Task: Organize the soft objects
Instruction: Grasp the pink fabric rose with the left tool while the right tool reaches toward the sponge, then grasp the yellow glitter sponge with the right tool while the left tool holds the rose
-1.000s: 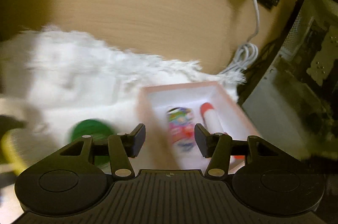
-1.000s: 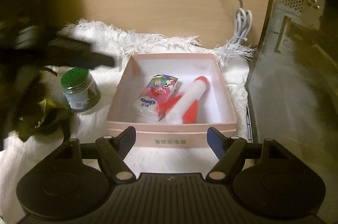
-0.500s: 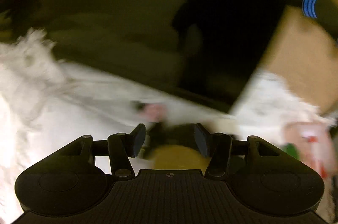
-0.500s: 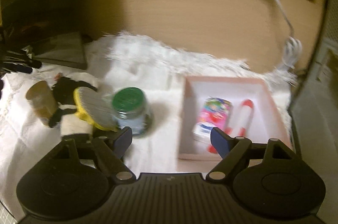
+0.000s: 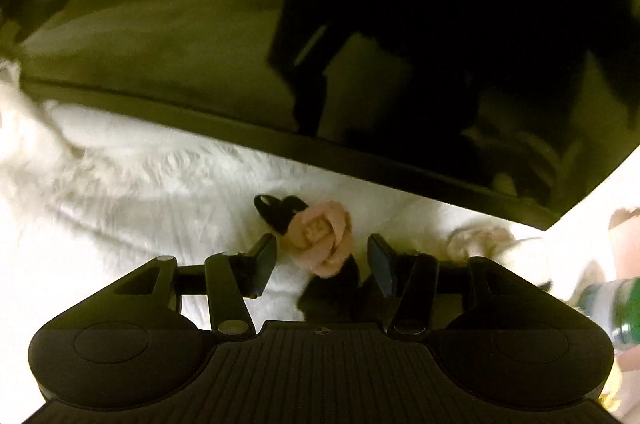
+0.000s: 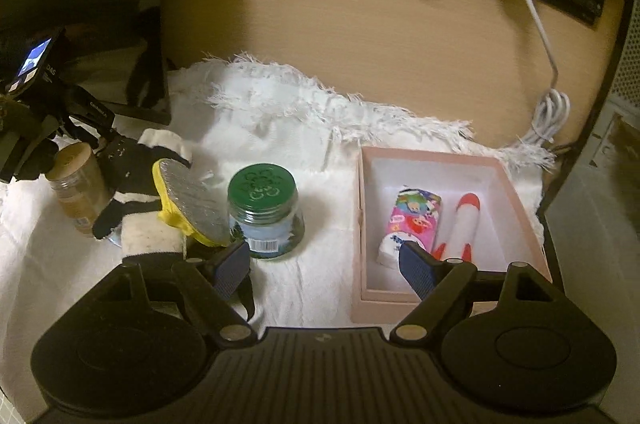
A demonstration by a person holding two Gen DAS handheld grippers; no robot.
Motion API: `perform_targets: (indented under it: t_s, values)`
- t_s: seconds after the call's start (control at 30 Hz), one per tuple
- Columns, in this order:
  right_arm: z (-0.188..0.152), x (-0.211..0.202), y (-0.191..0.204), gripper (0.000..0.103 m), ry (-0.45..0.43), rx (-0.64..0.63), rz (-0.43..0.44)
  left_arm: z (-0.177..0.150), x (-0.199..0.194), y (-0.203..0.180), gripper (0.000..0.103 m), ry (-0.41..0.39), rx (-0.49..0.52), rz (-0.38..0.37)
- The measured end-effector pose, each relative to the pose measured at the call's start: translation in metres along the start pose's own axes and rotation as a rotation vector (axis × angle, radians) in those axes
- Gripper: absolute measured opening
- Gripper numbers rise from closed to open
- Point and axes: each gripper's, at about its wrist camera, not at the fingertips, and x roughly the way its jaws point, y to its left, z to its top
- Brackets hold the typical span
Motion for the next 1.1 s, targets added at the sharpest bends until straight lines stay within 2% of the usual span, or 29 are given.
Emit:
perform_targets:
  t_s: [0.03, 0.1, 0.2, 0.33, 0.47, 0.53, 0.63, 0.73, 0.87, 1.0, 1.1]
  values:
    - [0.000, 0.001, 0.000, 0.082, 0.005, 0.000, -0.006, 0.001, 0.003, 0.000, 0.045, 0.003, 0.014, 0.011]
    - [0.000, 0.004, 0.001, 0.082, 0.008, 0.000, -0.013, 0.002, 0.007, 0.002, 0.041, 0.012, 0.014, 0.012]
    - [0.002, 0.007, 0.006, 0.082, 0.008, -0.014, -0.009, 0.000, 0.005, 0.008, 0.034, -0.008, -0.001, -0.039]
    - [0.010, 0.011, 0.028, 0.082, -0.015, -0.110, 0.021, -0.007, -0.012, 0.022, 0.033, -0.065, -0.033, -0.120]
    - [0.023, 0.023, 0.061, 0.080, -0.057, -0.212, 0.086, -0.018, -0.047, 0.041, 0.033, -0.150, -0.063, -0.157]
    - [0.029, 0.036, 0.078, 0.065, -0.056, -0.236, 0.119, -0.025, -0.068, 0.051, 0.033, -0.197, -0.082, -0.168]
    - [0.036, 0.059, 0.102, 0.063, -0.018, -0.263, 0.191, -0.041, -0.104, 0.059, 0.033, -0.263, -0.083, -0.188]
    - [0.037, 0.081, 0.125, 0.062, 0.004, -0.304, 0.195, -0.056, -0.135, 0.058, 0.033, -0.299, -0.066, -0.201]
    - [0.037, 0.104, 0.142, 0.051, 0.029, -0.353, 0.149, -0.087, -0.162, 0.050, 0.033, -0.298, -0.036, -0.250]
    - [0.040, 0.110, 0.138, 0.016, 0.074, -0.349, 0.140, -0.111, -0.175, 0.032, 0.033, -0.261, 0.001, -0.295]
    - [0.045, 0.096, 0.128, 0.014, 0.055, -0.319, 0.159, -0.121, -0.176, 0.016, 0.033, -0.231, 0.038, -0.308]
